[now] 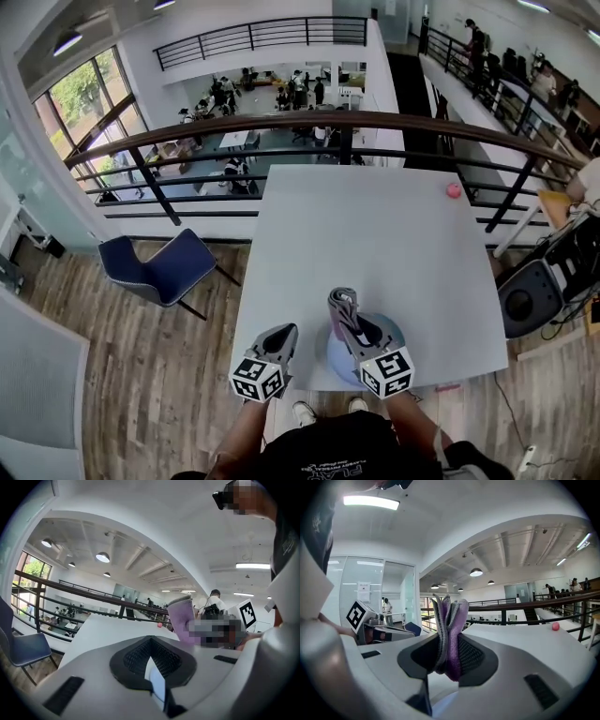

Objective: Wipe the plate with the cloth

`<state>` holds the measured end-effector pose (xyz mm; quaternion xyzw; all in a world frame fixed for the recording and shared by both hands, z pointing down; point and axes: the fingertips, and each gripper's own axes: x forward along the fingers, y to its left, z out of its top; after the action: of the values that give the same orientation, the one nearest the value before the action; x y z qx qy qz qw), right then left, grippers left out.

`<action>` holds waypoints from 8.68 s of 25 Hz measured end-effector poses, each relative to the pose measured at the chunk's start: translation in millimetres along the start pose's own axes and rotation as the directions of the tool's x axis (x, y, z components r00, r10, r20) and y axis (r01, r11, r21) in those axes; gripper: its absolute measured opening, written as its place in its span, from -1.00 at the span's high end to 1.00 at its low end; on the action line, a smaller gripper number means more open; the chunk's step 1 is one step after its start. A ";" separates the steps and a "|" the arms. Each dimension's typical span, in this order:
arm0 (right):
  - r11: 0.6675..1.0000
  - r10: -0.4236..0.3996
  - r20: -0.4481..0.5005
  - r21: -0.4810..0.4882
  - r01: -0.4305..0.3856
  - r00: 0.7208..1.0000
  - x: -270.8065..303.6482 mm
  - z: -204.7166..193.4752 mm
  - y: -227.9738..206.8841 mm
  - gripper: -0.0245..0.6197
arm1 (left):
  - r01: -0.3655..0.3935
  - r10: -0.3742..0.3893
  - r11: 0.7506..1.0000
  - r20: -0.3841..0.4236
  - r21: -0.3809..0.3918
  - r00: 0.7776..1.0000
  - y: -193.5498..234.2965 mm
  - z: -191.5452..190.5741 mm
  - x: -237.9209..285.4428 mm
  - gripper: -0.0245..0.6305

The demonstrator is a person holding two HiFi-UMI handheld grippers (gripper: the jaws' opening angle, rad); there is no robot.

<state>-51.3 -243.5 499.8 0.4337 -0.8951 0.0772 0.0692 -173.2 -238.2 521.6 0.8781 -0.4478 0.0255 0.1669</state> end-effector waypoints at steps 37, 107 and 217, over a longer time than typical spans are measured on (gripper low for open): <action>0.988 -0.102 -0.232 0.092 0.126 0.967 -4.4 -127.2 -52.7 0.57 | 0.086 -0.097 0.994 -0.166 -0.072 0.981 -1.7 -99.6 90.0 0.92; 0.929 -0.250 -0.660 0.043 0.368 0.708 -35.2 -250.5 -155.8 0.57 | 0.111 -0.147 0.987 -0.354 -0.120 0.924 -8.7 -177.6 95.9 0.92; 0.987 -0.081 -0.712 0.038 0.154 0.697 -11.7 -246.9 -7.7 0.57 | 0.140 -0.165 0.985 -0.336 -0.099 0.927 -22.1 -148.6 40.7 0.92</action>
<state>-24.0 -190.4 739.8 0.4297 -0.7656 0.2753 0.3916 -115.7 -210.9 663.7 0.8856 -0.3428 0.1487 0.2758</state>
